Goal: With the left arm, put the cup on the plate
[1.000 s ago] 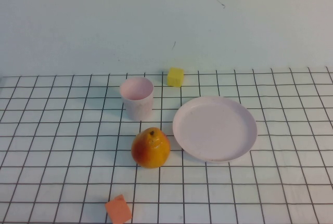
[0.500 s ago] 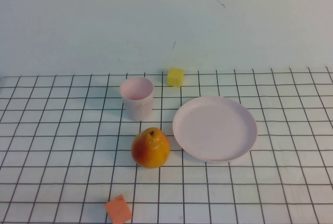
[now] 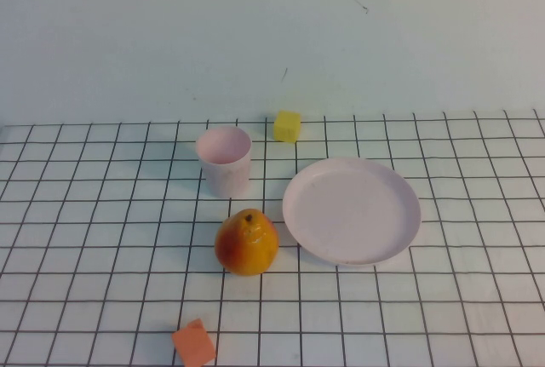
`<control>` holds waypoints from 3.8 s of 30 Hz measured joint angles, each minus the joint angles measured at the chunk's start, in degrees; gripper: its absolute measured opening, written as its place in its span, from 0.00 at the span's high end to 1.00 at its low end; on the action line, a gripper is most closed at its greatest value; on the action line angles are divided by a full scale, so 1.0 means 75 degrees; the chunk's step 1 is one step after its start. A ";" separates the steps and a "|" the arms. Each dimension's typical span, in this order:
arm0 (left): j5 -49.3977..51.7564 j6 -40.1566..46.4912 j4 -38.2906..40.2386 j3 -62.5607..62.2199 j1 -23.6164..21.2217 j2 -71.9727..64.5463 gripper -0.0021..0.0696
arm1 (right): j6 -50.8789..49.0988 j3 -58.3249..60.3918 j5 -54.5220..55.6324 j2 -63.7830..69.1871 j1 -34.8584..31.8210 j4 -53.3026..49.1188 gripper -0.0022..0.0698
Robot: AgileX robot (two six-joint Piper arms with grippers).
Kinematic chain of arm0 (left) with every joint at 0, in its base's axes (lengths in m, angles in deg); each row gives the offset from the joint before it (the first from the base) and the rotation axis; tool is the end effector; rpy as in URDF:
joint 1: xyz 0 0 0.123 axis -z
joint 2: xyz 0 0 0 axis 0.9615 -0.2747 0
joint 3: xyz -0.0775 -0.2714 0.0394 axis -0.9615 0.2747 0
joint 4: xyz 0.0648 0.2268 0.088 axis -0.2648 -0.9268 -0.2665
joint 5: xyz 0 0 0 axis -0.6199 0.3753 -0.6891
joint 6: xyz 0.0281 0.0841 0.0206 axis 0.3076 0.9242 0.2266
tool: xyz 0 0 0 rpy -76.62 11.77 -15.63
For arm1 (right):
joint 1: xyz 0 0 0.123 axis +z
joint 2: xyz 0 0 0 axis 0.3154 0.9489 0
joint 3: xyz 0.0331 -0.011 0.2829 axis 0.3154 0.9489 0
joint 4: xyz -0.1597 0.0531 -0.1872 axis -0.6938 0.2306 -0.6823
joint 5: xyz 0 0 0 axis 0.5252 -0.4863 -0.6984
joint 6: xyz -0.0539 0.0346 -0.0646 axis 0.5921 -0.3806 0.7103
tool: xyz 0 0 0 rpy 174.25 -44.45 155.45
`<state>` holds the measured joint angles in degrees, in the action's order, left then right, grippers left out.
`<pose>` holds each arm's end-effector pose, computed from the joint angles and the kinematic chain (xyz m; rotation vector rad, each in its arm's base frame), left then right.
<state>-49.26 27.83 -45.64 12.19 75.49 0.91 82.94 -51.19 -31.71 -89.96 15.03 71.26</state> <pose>0.0242 -0.0007 0.2678 -0.0220 0.6968 -0.1086 0.0525 -0.0039 0.1716 -0.0591 1.8691 -0.1385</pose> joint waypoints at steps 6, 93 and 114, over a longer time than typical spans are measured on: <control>0.1583 -0.0060 0.0457 -0.0396 0.0000 0.0029 0.97 | 0.0000 0.0000 0.0000 0.0000 0.0000 0.0000 0.97; 1.3590 0.3591 0.3840 -1.5002 0.1544 -1.6895 0.94 | 0.0000 0.0000 0.0000 0.0000 0.0000 0.0000 0.97; 1.3106 0.3501 0.2555 -1.5428 0.3910 -1.7580 0.93 | 0.0000 0.0000 0.0000 0.0000 0.0000 0.0000 0.97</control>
<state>49.03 54.10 -26.48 -103.52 104.82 -130.94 82.94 -51.19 -31.71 -89.96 15.03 71.26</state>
